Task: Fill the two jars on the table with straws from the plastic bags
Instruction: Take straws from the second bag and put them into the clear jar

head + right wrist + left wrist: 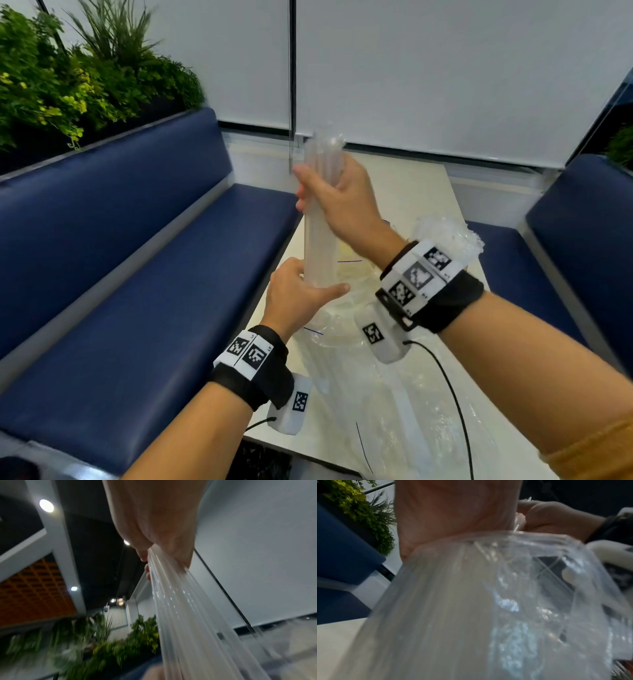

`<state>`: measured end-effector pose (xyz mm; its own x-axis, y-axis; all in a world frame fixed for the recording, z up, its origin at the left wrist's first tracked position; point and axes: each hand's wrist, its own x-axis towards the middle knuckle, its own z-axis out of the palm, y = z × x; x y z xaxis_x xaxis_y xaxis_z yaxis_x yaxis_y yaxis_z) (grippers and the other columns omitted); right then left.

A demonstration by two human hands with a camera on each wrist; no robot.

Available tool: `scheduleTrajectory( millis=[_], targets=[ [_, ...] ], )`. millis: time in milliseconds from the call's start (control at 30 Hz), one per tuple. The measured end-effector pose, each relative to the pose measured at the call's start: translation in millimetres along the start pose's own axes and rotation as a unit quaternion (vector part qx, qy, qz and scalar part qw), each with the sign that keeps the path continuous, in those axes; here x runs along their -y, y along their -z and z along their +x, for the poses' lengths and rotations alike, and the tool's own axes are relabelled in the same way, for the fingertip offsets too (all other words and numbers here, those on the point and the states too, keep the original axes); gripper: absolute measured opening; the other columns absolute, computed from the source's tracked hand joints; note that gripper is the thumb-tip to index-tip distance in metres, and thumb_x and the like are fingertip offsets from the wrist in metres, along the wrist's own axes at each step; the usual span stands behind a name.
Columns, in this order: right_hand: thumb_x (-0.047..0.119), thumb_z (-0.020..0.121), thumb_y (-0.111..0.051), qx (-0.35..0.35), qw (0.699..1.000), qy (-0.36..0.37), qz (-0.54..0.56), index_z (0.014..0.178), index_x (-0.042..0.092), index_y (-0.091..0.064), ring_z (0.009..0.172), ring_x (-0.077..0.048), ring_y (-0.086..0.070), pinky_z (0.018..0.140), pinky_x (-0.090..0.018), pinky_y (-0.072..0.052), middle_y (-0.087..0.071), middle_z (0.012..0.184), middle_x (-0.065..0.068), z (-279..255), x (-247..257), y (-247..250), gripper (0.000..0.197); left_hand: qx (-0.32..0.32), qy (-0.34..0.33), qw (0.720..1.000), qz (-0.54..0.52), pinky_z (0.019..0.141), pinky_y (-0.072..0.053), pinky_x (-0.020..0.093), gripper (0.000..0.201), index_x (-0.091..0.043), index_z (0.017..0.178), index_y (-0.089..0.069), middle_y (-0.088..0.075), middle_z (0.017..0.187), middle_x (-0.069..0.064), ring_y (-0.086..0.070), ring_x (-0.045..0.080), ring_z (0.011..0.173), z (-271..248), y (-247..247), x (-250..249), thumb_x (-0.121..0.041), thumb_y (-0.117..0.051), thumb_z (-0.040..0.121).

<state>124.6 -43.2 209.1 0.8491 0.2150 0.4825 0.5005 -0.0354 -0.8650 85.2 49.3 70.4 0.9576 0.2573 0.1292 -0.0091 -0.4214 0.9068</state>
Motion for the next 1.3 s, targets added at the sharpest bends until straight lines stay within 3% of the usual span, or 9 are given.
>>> scheduleTrajectory(
  millis=[100,200,467,633,767,867,1033,1200,1300],
  targets=[
    [0.021,0.097,-0.065,-0.030,0.999,-0.019,0.034,0.104,0.000,-0.060,0.061,-0.023,-0.066,0.068,-0.050,-0.059,-0.066,0.073,-0.009,22.3,17.9,13.7,0.023,-0.010,-0.016,1.000,0.020,0.071,-0.058,0.041,0.050,-0.028,0.083,-0.061,-0.065,0.090,-0.002,-0.064,0.019,0.081,-1.8,6.2,-1.6,-0.060,-0.090,0.056],
    [0.022,0.098,-0.064,-0.051,0.996,-0.024,0.066,0.101,0.007,-0.058,0.063,-0.022,-0.066,0.071,-0.054,-0.059,-0.065,0.072,-0.005,32.6,25.2,22.4,0.017,-0.013,-0.015,0.999,0.034,0.072,-0.056,0.033,0.051,-0.026,0.096,-0.071,-0.064,0.092,-0.009,-0.063,0.012,0.081,-2.2,10.5,-0.7,-0.055,-0.092,0.060],
    [0.023,0.097,-0.065,-0.116,0.985,0.034,0.120,0.103,0.003,-0.056,0.068,-0.026,-0.066,0.068,-0.041,-0.059,-0.063,0.075,-0.010,57.1,26.0,51.6,0.022,-0.018,-0.006,0.999,0.040,0.069,-0.046,0.020,0.035,-0.031,0.100,-0.075,-0.063,0.096,-0.007,-0.061,0.008,0.082,-1.6,29.8,16.3,-0.037,-0.092,0.069],
    [0.026,0.094,-0.069,-0.145,0.987,0.042,0.049,0.101,0.013,-0.057,0.070,-0.023,-0.067,0.074,-0.041,-0.059,-0.066,0.076,-0.004,77.2,-19.8,67.5,0.019,-0.026,0.008,0.999,0.024,0.078,-0.054,0.029,0.029,-0.030,0.097,-0.076,-0.066,0.097,-0.004,-0.065,0.015,0.087,-1.7,42.3,33.7,-0.029,-0.091,0.072],
    [0.032,0.093,-0.070,-0.122,0.992,0.018,-0.025,0.105,0.019,-0.057,0.070,-0.015,-0.068,0.078,-0.032,-0.058,-0.069,0.086,-0.003,84.2,-69.8,63.7,0.023,-0.021,0.025,0.999,-0.002,0.093,-0.058,0.040,0.026,-0.033,0.095,-0.076,-0.070,0.104,-0.004,-0.070,0.017,0.099,-2.4,49.6,40.4,-0.026,-0.090,0.075],
    [0.029,0.094,-0.069,-0.089,0.994,0.005,-0.061,0.116,0.019,-0.056,0.074,-0.015,-0.069,0.076,-0.028,-0.057,-0.069,0.093,-0.006,85.5,-103.4,53.9,0.027,-0.020,0.024,0.999,-0.016,0.093,-0.058,0.036,0.024,-0.032,0.096,-0.076,-0.071,0.105,-0.002,-0.070,0.016,0.099,-2.0,53.3,40.8,-0.024,-0.089,0.076],
    [0.030,0.096,-0.066,-0.064,0.991,-0.064,-0.094,0.119,0.007,-0.057,0.083,-0.023,-0.070,0.080,-0.032,-0.057,-0.070,0.098,-0.017,74.4,-148.0,45.7,0.033,-0.020,0.012,1.000,-0.003,0.081,-0.051,0.013,0.022,-0.029,0.098,-0.076,-0.071,0.104,-0.002,-0.068,0.012,0.096,-1.0,57.3,38.9,-0.024,-0.087,0.079],
    [0.037,0.094,-0.068,-0.065,0.976,-0.161,-0.131,0.120,0.009,-0.060,0.102,-0.021,-0.065,0.091,-0.036,-0.050,-0.072,0.107,-0.007,50.4,-183.8,44.1,0.040,-0.014,0.010,0.999,-0.027,0.091,-0.058,0.031,0.021,-0.033,0.094,-0.075,-0.072,0.105,0.000,-0.071,0.017,0.096,0.2,60.5,35.9,-0.022,-0.086,0.079],
    [0.032,0.083,-0.080,-0.078,0.967,-0.165,-0.178,0.126,0.008,-0.057,0.112,-0.025,-0.061,0.097,-0.038,-0.052,-0.065,0.120,-0.007,41.8,-194.4,48.7,0.054,-0.010,0.007,1.000,-0.023,0.089,-0.059,0.031,0.021,-0.032,0.094,-0.075,-0.071,0.105,0.001,-0.070,0.017,0.096,2.8,59.2,31.6,-0.022,-0.086,0.080]
  ],
)
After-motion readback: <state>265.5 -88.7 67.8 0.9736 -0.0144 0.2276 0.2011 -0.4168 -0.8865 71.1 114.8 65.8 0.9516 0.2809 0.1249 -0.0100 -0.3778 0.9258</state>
